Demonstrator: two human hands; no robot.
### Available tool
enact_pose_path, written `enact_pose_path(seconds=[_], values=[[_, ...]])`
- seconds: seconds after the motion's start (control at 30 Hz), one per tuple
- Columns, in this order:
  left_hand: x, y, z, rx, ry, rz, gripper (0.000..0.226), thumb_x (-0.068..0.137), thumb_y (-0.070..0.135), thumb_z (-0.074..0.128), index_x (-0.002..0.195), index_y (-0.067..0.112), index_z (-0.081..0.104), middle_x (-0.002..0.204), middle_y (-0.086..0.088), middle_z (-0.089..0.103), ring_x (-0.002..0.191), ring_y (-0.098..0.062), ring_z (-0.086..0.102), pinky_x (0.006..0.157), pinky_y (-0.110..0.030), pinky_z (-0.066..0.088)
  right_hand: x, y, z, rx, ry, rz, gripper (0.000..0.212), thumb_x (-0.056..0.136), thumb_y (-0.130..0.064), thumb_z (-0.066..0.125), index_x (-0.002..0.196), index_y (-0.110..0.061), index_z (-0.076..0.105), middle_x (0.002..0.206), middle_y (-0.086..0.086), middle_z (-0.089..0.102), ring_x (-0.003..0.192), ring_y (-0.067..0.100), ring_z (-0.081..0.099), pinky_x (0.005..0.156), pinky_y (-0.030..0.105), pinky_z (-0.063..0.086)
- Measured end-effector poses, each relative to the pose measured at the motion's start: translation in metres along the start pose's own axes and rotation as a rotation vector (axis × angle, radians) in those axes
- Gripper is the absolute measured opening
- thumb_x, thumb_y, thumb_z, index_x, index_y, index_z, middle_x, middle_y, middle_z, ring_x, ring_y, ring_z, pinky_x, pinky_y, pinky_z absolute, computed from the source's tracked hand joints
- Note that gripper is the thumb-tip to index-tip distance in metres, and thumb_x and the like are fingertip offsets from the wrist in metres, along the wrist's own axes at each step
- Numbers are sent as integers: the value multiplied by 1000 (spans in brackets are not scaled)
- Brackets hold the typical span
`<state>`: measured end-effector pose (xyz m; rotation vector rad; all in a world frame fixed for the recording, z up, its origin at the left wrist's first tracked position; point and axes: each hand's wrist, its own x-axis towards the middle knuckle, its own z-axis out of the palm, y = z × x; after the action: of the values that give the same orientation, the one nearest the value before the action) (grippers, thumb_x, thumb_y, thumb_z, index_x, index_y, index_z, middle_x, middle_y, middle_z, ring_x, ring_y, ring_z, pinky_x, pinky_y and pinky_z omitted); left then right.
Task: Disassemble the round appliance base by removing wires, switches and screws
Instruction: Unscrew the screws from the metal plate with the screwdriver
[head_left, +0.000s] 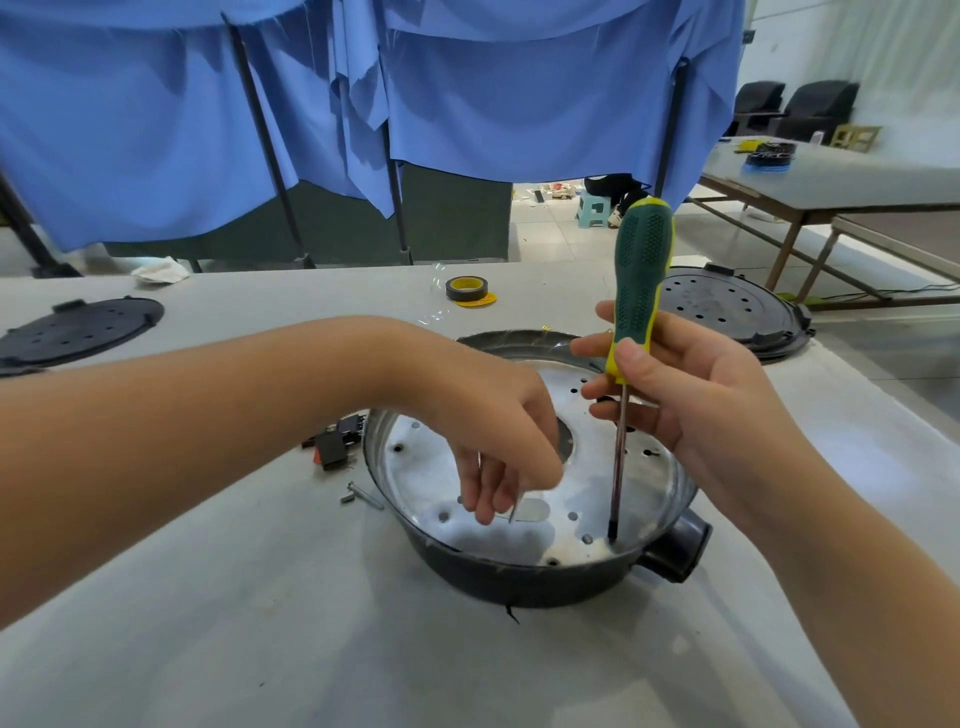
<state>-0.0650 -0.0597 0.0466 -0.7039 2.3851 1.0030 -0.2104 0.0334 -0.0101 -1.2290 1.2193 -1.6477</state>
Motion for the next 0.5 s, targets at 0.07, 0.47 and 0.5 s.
enact_pose_path(seconds=[0.07,0.47,0.5], values=[[-10,-11,-4,-87,50,43,20,84,-2,49,66,2,56,65,-11,65,64,-23,66,69,-30,58,0,0,0,6,1,3,28,92,-11,52,118,-15,58,98,2,74,74,14,70,63,21,55],[-58,-151,46,-1037,477,442,21,50,14,74,60,7,56,65,-16,58,59,-31,61,58,-34,54,-6,-6,9,-9,-5,-48,35,82,-19,57,117,-18,61,98,3,74,74,16,69,65,22,56],[-57,-160,52,-1096,479,452,26,50,17,78,60,7,56,65,-16,58,59,-31,61,57,-34,54,-6,-6,9,-9,-3,-49,35,82,-19,57,116,-18,61,97,3,74,74,16,69,65,22,56]])
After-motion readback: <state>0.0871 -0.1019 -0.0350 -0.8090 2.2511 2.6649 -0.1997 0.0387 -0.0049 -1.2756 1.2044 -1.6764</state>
